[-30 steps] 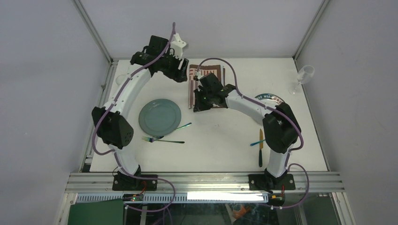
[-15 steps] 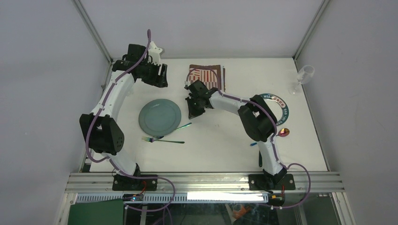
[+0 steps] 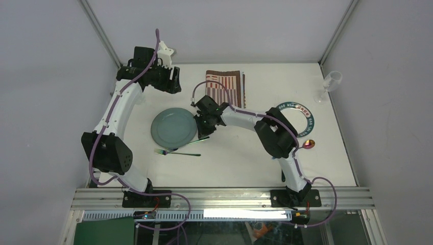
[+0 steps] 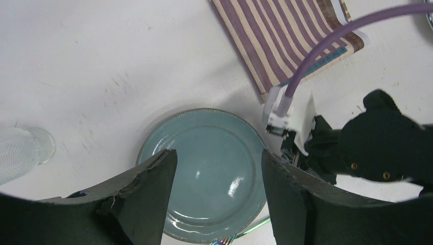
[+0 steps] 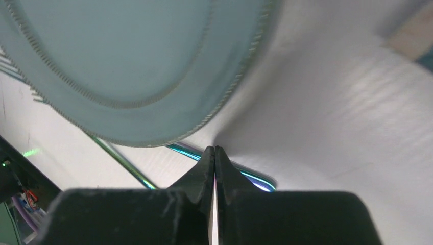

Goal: Set the dinner table for one person
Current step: Adjust the fork at the center of the board.

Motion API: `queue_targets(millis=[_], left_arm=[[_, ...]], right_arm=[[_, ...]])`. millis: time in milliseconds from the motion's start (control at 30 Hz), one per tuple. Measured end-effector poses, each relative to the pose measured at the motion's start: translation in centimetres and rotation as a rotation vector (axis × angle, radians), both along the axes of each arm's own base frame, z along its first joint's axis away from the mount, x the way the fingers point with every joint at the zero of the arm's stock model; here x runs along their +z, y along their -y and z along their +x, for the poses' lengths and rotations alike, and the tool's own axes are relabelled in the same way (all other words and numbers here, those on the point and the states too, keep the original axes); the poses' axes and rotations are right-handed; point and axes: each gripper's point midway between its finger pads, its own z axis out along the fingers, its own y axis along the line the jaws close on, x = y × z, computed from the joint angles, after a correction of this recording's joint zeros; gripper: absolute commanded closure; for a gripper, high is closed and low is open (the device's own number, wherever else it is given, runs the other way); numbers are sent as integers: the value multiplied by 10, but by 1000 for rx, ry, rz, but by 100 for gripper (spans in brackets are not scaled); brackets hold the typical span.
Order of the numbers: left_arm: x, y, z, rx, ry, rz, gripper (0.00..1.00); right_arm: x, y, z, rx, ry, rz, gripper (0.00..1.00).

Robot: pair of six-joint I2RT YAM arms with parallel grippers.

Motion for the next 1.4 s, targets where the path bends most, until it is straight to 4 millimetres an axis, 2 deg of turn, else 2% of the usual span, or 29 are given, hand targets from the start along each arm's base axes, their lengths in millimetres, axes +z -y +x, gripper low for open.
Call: queue_targets(millis=[300, 667, 1100, 1267, 1400], left_arm=[[-2, 1, -1, -2, -6, -4, 36], [-13, 0, -6, -2, -35, 1, 36], [-9, 1, -3, -2, -13, -3, 36], [-9, 1, -2, -2, -11, -4, 36], [-9, 1, -2, -1, -11, -4, 36]], right_arm=[[-1, -31, -54, 121, -1, -2, 100], [-1, -51, -95, 189, -10, -1, 100], [0, -75, -158, 322, -9, -1, 100], [-1, -90, -175, 371, 0, 6, 100], [0, -96, -178, 380, 22, 0, 100]])
